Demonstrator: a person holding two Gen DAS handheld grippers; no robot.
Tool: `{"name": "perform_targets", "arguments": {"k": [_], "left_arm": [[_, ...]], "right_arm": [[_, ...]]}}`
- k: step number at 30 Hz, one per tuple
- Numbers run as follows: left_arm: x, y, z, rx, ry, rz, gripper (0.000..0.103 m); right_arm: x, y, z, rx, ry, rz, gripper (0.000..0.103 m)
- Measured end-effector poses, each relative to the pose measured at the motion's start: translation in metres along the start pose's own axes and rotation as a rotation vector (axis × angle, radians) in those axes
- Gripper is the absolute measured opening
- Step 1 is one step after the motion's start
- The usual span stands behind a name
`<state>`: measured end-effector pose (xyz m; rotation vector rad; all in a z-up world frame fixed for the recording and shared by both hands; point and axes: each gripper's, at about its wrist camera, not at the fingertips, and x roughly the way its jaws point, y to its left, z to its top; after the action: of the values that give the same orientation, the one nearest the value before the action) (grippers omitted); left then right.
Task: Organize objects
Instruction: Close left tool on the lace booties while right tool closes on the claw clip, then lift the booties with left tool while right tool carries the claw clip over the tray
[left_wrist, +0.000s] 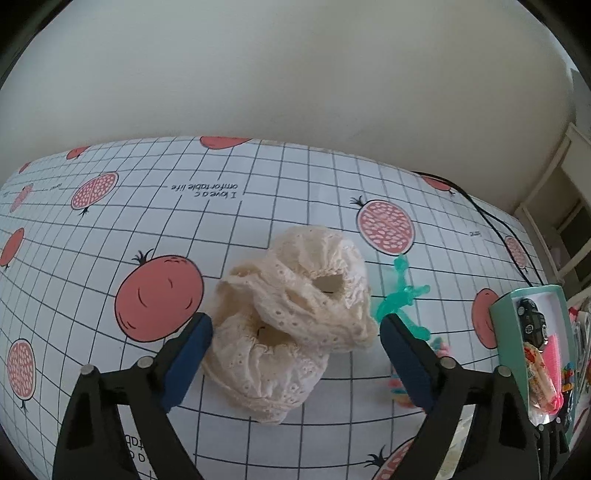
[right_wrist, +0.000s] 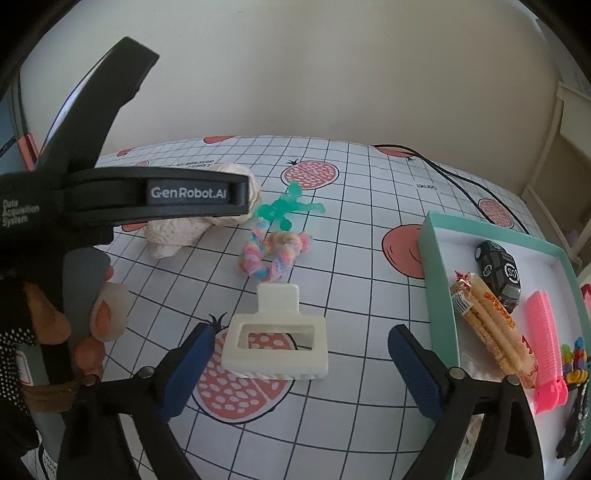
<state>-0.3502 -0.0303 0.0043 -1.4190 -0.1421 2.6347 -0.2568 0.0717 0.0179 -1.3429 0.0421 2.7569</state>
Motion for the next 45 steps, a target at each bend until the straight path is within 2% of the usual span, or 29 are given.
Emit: {"name": "perform_targets", "arguments": {"k": [2,6,11,17,20,29,34,45], "left_arm": [[0.001,0.001,0.0,-0.002,0.002,0.006,0.082],[0.001,0.003,-0.001,-0.001,0.003,0.022,0.074],[-0.001,0.003,-0.003,0.017,0.005,0.039,0.056],[-0.001,0.0,-0.008,0.067,0.013,0.055,0.044],[-0.004,0.001,-0.01,0.076,0.025,0.056,0.041],[-0.008,-0.007,-0.017,0.141,0.072,0.079,0.038],[-0.012,-0.001,-0.016,0.101,0.096,0.015,0.031],[-0.034,-0.002,-0.007,0.108,0.046,-0.013,0.024]], "right_arm": [[0.0,-0.001,0.0,0.002,0.0,-0.005,0.089],[0.001,-0.002,0.001,0.002,0.004,-0.002,0.083],[0.001,0.0,0.001,-0.018,0.005,-0.006,0.075],[0.001,0.001,0.002,-0.031,0.008,-0.011,0.063],[0.0,-0.001,0.002,-0.027,0.014,-0.013,0.053],[-0.001,-0.008,0.003,-0.007,0.023,-0.011,0.053],[-0.006,-0.007,0.006,-0.011,0.01,-0.002,0.053],[-0.025,-0.001,0.017,-0.038,-0.037,0.009,0.053]]}}
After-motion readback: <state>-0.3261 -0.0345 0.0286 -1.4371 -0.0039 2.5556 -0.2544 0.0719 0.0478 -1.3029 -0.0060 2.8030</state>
